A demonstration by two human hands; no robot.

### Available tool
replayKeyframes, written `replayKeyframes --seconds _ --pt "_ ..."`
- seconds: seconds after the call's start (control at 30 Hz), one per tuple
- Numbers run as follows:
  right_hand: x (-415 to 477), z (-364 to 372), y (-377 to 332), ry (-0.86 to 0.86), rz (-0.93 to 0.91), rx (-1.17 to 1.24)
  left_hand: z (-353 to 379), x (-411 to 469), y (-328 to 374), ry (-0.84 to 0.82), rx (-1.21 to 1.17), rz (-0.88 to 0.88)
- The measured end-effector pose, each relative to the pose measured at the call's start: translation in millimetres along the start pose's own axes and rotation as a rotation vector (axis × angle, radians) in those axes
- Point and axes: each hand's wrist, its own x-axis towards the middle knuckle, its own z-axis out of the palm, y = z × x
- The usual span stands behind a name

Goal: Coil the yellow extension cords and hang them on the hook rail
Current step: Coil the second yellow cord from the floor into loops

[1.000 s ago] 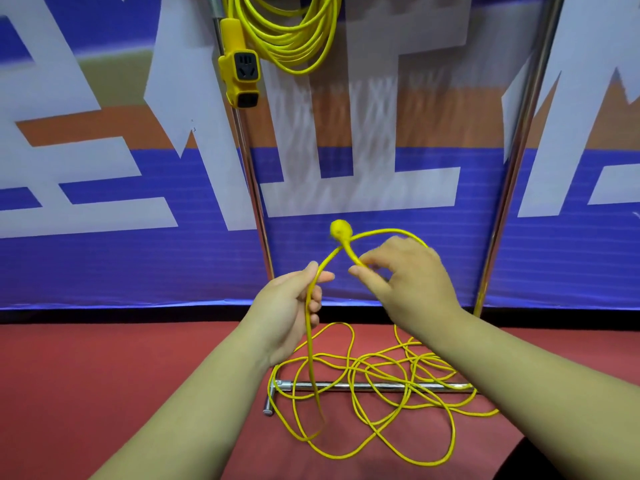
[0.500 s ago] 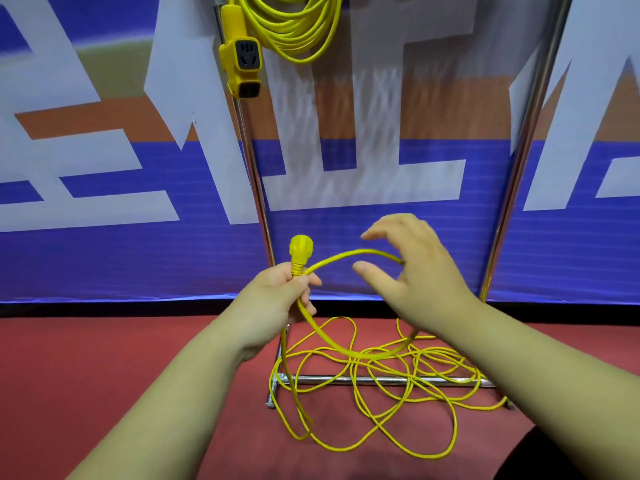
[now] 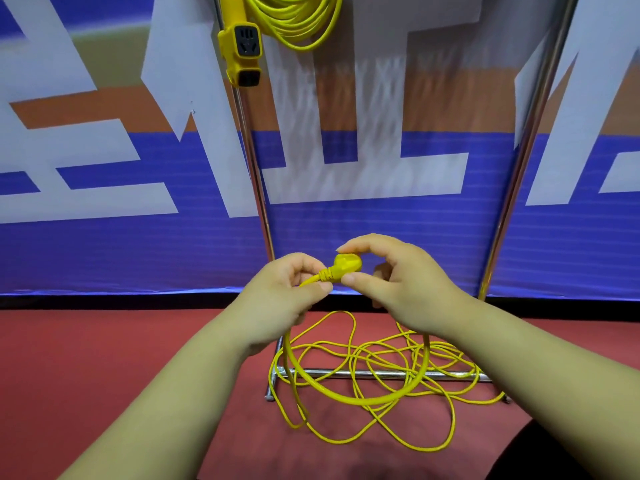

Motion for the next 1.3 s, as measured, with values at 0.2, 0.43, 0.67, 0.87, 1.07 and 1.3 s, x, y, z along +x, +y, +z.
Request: replayKeyframes --seconds 0.2,0.43,0.67,0.87,1.07,1.3 --pt "5.2 -11.5 5.1 0.169 0.078 0.17 -4.0 2.2 -0.2 0.006 0.063 0.049" --pt "6.4 -22.0 9.3 0.286 0.113 0.148 -6.1 12.8 -13.5 -0.059 0.228 -0.05" --pt "7.1 -28.7 16.4 0.305 0.144 0.124 -4.7 21.0 -25.8 -0.02 0.198 -0.138" --pt "4.2 -30.9 26.4 0.221 0.237 0.119 -8.1 20.2 -21.8 0.088 -0.085 -0.106" --pt "4.0 -24.0 21.5 0.19 0.258 0.203 1.5 15.8 -12.1 0.053 -0.051 -0.059" --pt "5.1 -15.1 12.0 0.066 0.286 0.358 9.5 12.3 -6.8 -0.031 -0.071 -0.031"
